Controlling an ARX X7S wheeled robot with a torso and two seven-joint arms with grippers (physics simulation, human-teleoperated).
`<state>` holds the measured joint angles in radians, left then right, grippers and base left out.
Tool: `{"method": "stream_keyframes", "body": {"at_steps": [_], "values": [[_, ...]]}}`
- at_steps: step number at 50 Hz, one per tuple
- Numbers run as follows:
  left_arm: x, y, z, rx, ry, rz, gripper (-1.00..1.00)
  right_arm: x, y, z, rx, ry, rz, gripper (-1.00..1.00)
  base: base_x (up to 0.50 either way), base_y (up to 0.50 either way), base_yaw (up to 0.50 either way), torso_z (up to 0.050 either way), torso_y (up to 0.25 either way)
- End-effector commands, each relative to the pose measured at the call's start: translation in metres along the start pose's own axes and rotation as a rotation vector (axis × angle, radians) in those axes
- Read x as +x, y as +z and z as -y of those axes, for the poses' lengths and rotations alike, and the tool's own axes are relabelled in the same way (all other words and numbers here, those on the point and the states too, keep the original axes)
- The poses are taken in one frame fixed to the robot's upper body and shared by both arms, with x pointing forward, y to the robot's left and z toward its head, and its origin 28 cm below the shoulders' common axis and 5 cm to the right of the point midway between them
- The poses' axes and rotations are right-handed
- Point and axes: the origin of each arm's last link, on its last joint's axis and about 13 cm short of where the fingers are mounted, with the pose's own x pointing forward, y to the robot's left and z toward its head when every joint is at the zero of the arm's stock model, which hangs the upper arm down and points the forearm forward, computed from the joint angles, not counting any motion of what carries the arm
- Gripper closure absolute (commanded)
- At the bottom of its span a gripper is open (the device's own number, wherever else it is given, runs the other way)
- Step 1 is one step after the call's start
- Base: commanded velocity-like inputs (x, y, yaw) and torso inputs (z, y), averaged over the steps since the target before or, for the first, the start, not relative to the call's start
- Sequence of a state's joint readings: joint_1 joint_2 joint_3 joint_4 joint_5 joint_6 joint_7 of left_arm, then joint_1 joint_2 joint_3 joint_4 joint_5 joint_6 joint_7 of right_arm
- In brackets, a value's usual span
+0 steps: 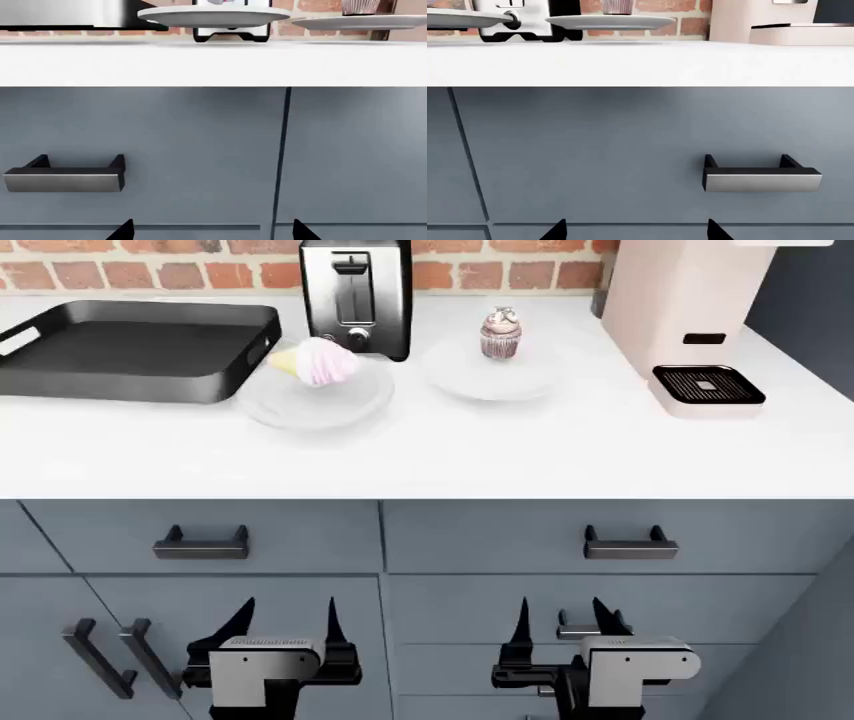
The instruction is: Move the dessert items from the plate to the tray.
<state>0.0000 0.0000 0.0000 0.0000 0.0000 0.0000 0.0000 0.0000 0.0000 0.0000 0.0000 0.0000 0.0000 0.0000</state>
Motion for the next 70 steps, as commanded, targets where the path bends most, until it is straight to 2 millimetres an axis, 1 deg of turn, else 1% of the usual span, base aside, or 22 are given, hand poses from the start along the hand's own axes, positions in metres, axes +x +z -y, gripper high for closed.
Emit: {"method": "stream_keyframes", "body": {"at_steps": [1,18,22,24,26,27,28,29,30,31,33,34,35,37,39,42,49,53,59,63,67,70], "values": [[0.0,0.0,0.0,0.0,0.0,-0.002,-1.0,0.0,0.0,0.0,-0.002,0.0,-0.001,-1.0,0.0,0.0,0.0,0.0,0.0],[0.0,0.0,0.0,0.001,-0.01,-0.031,-1.0,0.001,-0.007,0.001,0.011,0.008,-0.012,-1.0,0.0,0.0,0.0,0.0,0.0],[-0.001,0.0,0.0,0.004,-0.025,-0.047,-1.0,0.001,-0.004,0.003,0.025,0.014,-0.024,-1.0,0.0,0.0,0.0,0.0,0.0],[0.0,0.0,0.0,0.0,-0.029,-0.042,-1.0,0.005,0.013,0.008,-0.001,0.017,-0.015,-1.0,0.0,0.0,0.0,0.0,0.0],[0.0,0.0,0.0,-0.022,-0.022,-0.025,-1.0,0.01,0.042,0.018,-0.042,0.011,0.016,-1.0,0.0,0.0,0.0,0.0,0.0],[0.0,0.0,0.0,-0.042,-0.013,-0.012,-1.0,0.014,0.06,0.025,-0.064,0.008,0.034,-1.0,0.0,0.0,0.0,0.0,0.0],[0.007,0.028,-0.01,-0.071,-0.002,0.013,-1.0,0.017,0.077,0.03,-0.087,0.008,0.051,-1.0,0.0,0.0,0.0,0.0,0.0],[0.013,0.06,-0.017,-0.093,-0.001,0.055,-1.0,0.02,0.093,0.035,-0.111,0.007,0.065,-1.0,0.0,0.0,0.0,0.0,0.0],[0.013,0.089,-0.018,-0.106,-0.01,0.088,-1.0,0.022,0.107,0.039,-0.132,0.008,0.078,-1.0,0.0,0.0,0.0,0.0,0.0],[0.014,0.1,-0.021,-0.115,-0.006,0.06,-1.0,0.024,0.122,0.043,-0.155,0.003,0.085,-1.0,0.0,0.0,0.0,0.0,0.0],[0.018,0.116,-0.024,-0.131,0.002,0.085,-1.0,0.027,0.147,0.05,-0.182,-0.004,0.1,-1.0,0.0,0.0,0.0,0.0,0.0],[0.032,0.148,-0.02,-0.131,0.005,0.119,-1.0,0.029,0.157,0.052,-0.195,-0.003,0.105,-1.0,0.0,0.0,0.0,0.0,0.0],[0.042,0.178,-0.016,-0.14,0.009,0.137,-1.0,0.031,0.168,0.054,-0.209,0.001,0.108,-1.0,0.0,0.0,0.0,0.0,0.0],[0.053,0.214,-0.012,-0.151,0.012,0.125,-1.0,0.034,0.185,0.056,-0.229,0.008,0.114,-1.0,0.0,0.0,0.0,0.0,0.0],[0.059,0.237,-0.009,-0.162,0.012,0.131,-1.0,0.037,0.197,0.058,-0.246,0.014,0.117,-1.0,0.0,0.0,0.0,0.0,0.0],[0.069,0.259,-0.005,-0.175,0.002,0.154,-1.0,0.039,0.211,0.06,-0.269,0.019,0.118,-1.0,0.0,0.0,0.0,0.0,0.0],[0.086,0.292,-0.003,-0.202,0.002,0.232,-1.0,0.045,0.241,0.067,-0.307,0.032,0.113,-1.0,0.0,0.0,0.0,0.0,0.0],[0.095,0.316,-0.003,-0.216,-0.002,0.285,-1.0,0.05,0.267,0.071,-0.338,0.047,0.111,-1.0,0.0,0.0,0.0,0.0,0.0],[0.116,0.351,-0.006,-0.244,0.018,0.345,-1.0,0.06,0.309,0.079,-0.382,0.063,0.092,-1.0,0.0,0.0,0.0,0.0,0.0],[0.125,0.362,-0.007,-0.244,0.02,0.367,-1.0,0.069,0.332,0.081,-0.403,0.09,0.08,-1.0,0.0,0.0,0.0,0.0,0.0],[0.132,0.358,-0.009,-0.225,0.006,0.377,-1.0,0.074,0.35,0.081,-0.421,0.127,0.079,-1.0,0.0,0.0,0.0,0.0,0.0],[0.138,0.356,-0.011,-0.17,-0.047,0.386,-1.0,0.078,0.356,0.079,-0.43,0.188,0.061,-1.0,0.0,0.0,0.0,0.0,0.0]]}}
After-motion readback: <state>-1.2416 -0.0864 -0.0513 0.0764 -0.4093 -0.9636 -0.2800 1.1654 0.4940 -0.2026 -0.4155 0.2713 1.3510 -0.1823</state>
